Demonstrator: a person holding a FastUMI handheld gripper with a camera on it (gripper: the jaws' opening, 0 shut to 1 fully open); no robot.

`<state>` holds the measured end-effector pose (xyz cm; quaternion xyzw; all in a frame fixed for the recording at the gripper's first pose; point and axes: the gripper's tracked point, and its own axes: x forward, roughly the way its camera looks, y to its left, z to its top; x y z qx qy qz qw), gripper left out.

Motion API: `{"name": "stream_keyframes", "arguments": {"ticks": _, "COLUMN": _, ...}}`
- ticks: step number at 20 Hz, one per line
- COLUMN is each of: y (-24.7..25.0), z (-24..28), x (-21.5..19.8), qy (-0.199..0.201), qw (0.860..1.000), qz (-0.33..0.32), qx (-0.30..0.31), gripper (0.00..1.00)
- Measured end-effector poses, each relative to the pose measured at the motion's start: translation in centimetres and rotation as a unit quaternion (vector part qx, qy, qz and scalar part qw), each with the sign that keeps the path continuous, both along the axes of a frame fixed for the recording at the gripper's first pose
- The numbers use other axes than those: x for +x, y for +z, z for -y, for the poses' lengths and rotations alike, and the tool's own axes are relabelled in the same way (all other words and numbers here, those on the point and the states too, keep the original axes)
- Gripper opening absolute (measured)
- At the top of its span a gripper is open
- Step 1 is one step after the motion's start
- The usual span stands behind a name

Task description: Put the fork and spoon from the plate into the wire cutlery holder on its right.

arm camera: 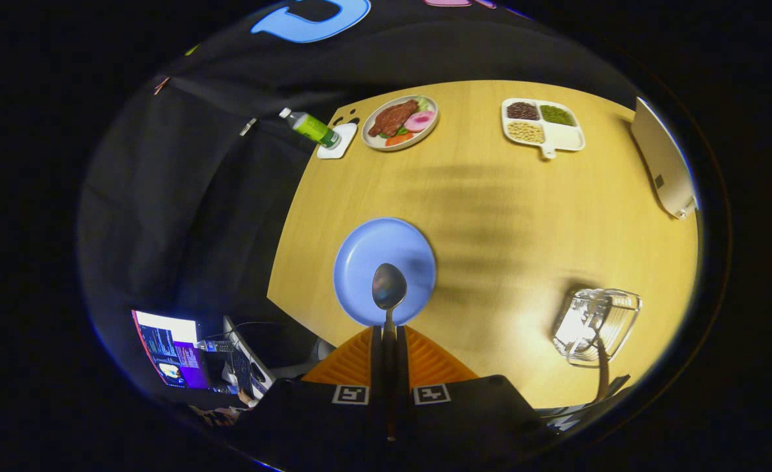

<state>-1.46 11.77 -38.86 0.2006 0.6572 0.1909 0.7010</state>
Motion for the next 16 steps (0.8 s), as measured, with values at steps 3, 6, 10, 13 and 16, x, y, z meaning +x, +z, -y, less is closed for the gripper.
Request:
{"name": "stream_keyframes", "arguments": {"ticks": 3, "y": 0.8, "z": 6.2, "x": -0.4, "qy": -0.025, "qw": 0.999, "qz": -0.005, "qx": -0.033, "gripper": 0.1}}
{"name": "stream_keyframes", "arguments": {"ticks": 6, "y": 0.8, "z": 11.6, "x": -1.3, "qy": -0.041, "qw": 0.996, "qz": -0.018, "qx": -0.072, "gripper": 0.1}}
{"name": "stream_keyframes", "arguments": {"ticks": 10, "y": -0.5, "z": 16.4, "x": -3.2, "qy": -0.048, "qw": 0.991, "qz": -0.05, "qx": -0.118, "gripper": 0.1}}
{"name": "stream_keyframes", "arguments": {"ticks": 13, "y": -2.5, "z": 18.0, "x": -4.4, "qy": -0.048, "qw": 0.985, "qz": -0.081, "qx": -0.141, "gripper": 0.1}}
{"name": "stream_keyframes", "arguments": {"ticks": 16, "y": -5.2, "z": 18.6, "x": -4.4, "qy": -0.047, "qw": 0.981, "qz": -0.099, "qx": -0.163, "gripper": 0.1}}
